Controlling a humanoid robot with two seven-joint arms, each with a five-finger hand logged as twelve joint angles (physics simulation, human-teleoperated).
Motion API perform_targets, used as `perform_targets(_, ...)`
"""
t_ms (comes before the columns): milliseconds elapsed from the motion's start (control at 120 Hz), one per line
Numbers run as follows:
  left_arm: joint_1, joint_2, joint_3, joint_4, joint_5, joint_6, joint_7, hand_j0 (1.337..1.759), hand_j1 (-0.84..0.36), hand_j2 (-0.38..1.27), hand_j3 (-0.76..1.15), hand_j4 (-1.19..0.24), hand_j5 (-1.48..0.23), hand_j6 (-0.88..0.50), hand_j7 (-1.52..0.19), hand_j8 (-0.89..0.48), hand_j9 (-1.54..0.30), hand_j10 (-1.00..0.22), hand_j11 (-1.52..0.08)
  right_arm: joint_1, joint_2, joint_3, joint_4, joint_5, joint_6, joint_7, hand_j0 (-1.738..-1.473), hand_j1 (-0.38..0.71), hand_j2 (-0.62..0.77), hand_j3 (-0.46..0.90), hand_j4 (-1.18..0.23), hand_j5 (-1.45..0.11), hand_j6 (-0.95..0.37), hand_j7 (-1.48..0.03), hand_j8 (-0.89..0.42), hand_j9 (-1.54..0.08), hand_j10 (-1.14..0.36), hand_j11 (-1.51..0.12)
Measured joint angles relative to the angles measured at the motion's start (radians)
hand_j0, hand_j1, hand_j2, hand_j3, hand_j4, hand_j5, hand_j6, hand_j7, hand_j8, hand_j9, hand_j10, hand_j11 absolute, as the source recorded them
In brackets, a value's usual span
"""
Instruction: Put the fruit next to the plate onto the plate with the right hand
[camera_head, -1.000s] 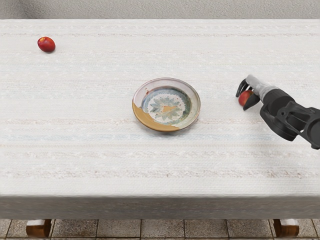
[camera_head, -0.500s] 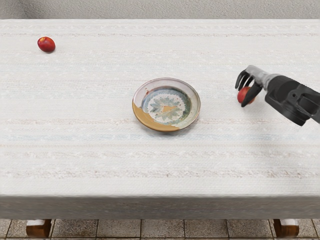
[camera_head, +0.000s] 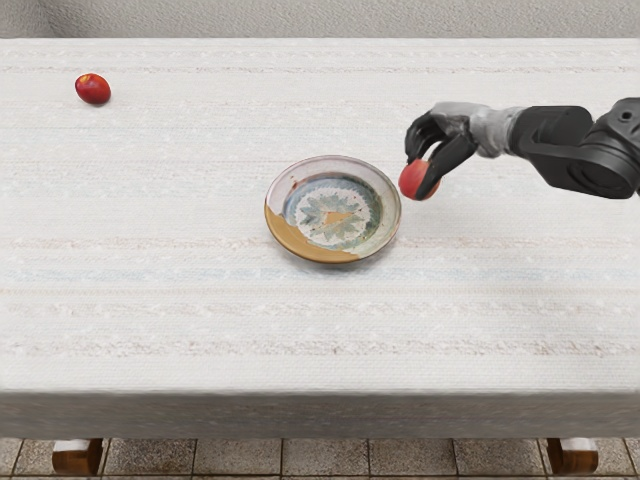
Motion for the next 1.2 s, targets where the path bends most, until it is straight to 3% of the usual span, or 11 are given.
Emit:
perform_targets(133,0.000,0.000,0.000,0.000,0.000,0.001,0.000,1.658,0.06,0.05,0.00,-0.25,-0.32,-0.25,-0.32,-0.25,-0.32,-0.25,-0.32,0.002,0.039,0.035,0.010,0.030,0.028,0.000,-1.656,0.33,0.63,0.00,-0.85,-1.20,-0.76,-1.13,-0.37,-1.16,-0.44,-1.15)
perform_targets(150,0.000,0.000,0.000,0.000,0.000,0.001,0.000,1.658,0.06,0.05,0.00,-0.25,-0.32,-0.25,-0.32,-0.25,-0.32,-0.25,-0.32,0.003,0.046,0.038,0.010,0.031,0.029,0.000,-1.657,0.33,0.58,0.00,-0.85,-1.19,-0.77,-1.13,-0.38,-1.16,-0.44,-1.15)
perform_targets(283,0.000,0.000,0.000,0.000,0.000,0.000,0.000,1.658,0.06,0.05,0.00,-0.25,-0.32,-0.25,-0.32,-0.25,-0.32,-0.25,-0.32,0.003,0.098,0.052,0.008,0.037,0.033,-0.001,-1.657,0.35,0.58,0.00,-0.85,-1.19,-0.82,-1.13,-0.36,-1.15,-0.47,-1.14)
perform_targets(400,0.000,0.000,0.000,0.000,0.000,0.000,0.000,1.658,0.06,0.05,0.00,-0.25,-0.32,-0.25,-0.32,-0.25,-0.32,-0.25,-0.32,0.003,0.121,0.058,-0.002,0.039,0.028,0.005,-1.658,0.23,0.30,0.00,-0.63,-0.87,-0.62,-0.84,-0.35,-0.85,-0.41,-0.84)
perform_targets(550,0.000,0.000,0.000,0.000,0.000,0.000,0.000,1.658,0.06,0.05,0.00,-0.25,-0.32,-0.25,-0.32,-0.25,-0.32,-0.25,-0.32,0.003,0.121,0.074,-0.008,0.065,0.034,0.006,-1.658,-0.03,0.14,0.00,-0.34,-0.47,-0.33,-0.45,-0.20,-0.46,-0.24,-0.45)
perform_targets(717,0.000,0.000,0.000,0.000,0.000,0.000,0.000,1.658,0.06,0.05,0.00,-0.25,-0.32,-0.25,-0.32,-0.25,-0.32,-0.25,-0.32,-0.018,-0.044,0.133,-0.017,0.391,0.283,0.008,-1.658,-0.18,0.06,0.00,-0.17,-0.24,-0.17,-0.23,-0.11,-0.23,-0.13,-0.23)
perform_targets(858,0.000,0.000,0.000,0.000,0.000,0.000,0.000,1.658,0.06,0.05,0.00,-0.25,-0.32,-0.25,-0.32,-0.25,-0.32,-0.25,-0.32,-0.077,-0.182,0.147,-0.019,0.609,0.369,0.003,-1.658,-0.24,0.03,0.00,-0.11,-0.14,-0.10,-0.14,-0.08,-0.14,-0.08,-0.14)
perform_targets(1200,0.000,0.000,0.000,0.000,0.000,0.000,0.000,1.658,0.06,0.05,0.00,-0.25,-0.32,-0.25,-0.32,-0.25,-0.32,-0.25,-0.32,-0.193,-0.371,0.149,-0.024,0.798,0.398,0.006,-1.658,-0.29,0.00,0.00,-0.05,-0.07,-0.05,-0.07,-0.04,-0.07,-0.05,-0.07)
